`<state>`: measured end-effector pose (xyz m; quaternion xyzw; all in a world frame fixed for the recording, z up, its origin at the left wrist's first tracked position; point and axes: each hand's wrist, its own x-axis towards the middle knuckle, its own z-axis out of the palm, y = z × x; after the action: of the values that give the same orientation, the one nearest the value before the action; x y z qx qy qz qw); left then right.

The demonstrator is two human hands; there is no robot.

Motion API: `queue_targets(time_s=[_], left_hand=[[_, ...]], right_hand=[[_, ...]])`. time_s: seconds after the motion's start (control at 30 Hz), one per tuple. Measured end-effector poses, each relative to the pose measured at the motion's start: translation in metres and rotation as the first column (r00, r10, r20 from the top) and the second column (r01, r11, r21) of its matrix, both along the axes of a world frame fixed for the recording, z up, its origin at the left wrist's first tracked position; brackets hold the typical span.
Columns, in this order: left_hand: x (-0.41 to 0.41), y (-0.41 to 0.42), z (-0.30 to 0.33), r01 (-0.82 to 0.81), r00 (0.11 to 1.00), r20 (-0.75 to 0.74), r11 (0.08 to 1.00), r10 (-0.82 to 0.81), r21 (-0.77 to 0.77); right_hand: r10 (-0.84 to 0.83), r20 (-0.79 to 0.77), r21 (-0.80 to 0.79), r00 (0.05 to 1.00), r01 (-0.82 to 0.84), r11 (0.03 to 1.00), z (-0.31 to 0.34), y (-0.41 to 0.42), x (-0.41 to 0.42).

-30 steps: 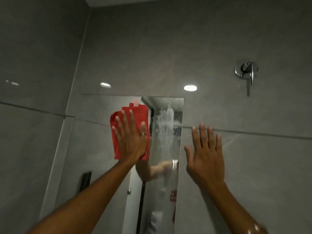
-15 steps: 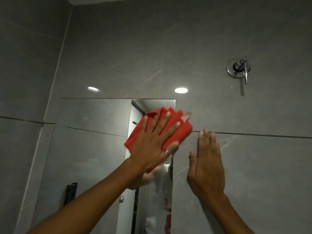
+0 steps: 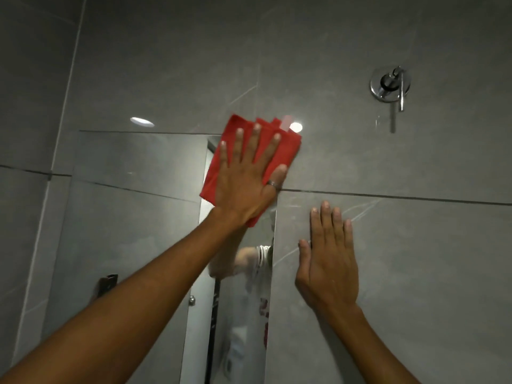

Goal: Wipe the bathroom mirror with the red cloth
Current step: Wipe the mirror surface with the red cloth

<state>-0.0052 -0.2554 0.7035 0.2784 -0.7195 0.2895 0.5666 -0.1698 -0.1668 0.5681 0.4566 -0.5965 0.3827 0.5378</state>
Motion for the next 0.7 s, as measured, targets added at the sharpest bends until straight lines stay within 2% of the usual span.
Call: queue_targets(time_s=[0.07,0.17,0.23,0.3,0.43,0.5,0.6,0.7], left_hand=[[-0.002,-0.002,-0.051,0.016,0.995,0.098,0.997,-0.008,-0.079],[0.017,-0.010,-0.139,0.030,0.967,0.254,0.996,-0.007,-0.086],[0.037,-0.024,-0.157,0.006,0.961,0.275,0.997,0.014,-0.073],[0.049,-0.032,-0.133,-0.025,0.975,0.221,0.999,0.032,-0.036],[0.048,-0.029,-0.036,0.006,0.999,-0.034,0.997,-0.004,0.081],[0.039,-0.022,-0.002,-0.006,0.994,-0.108,0.993,0.018,0.115],[0.030,-0.016,0.007,-0.047,0.994,-0.090,0.993,0.057,0.107],[0.029,-0.014,-0.014,-0.012,1.000,-0.017,0.998,0.013,0.057]], right_hand=[[-0.019,-0.003,0.017,1.000,0.019,1.000,-0.002,0.001,0.000],[-0.039,-0.009,0.068,0.999,0.040,0.997,-0.007,0.007,0.000],[-0.035,-0.013,0.088,0.999,0.036,0.995,-0.007,0.008,-0.001],[-0.046,-0.014,0.097,0.999,0.048,0.994,-0.005,0.008,-0.003],[-0.074,-0.023,0.073,0.997,0.075,0.994,-0.002,-0.001,0.002],[-0.069,-0.011,0.057,0.998,0.070,0.996,0.000,-0.006,0.007],[-0.068,-0.013,0.040,0.998,0.069,0.997,-0.001,-0.009,0.008],[-0.063,-0.023,0.024,0.998,0.064,0.998,-0.002,-0.009,0.007]])
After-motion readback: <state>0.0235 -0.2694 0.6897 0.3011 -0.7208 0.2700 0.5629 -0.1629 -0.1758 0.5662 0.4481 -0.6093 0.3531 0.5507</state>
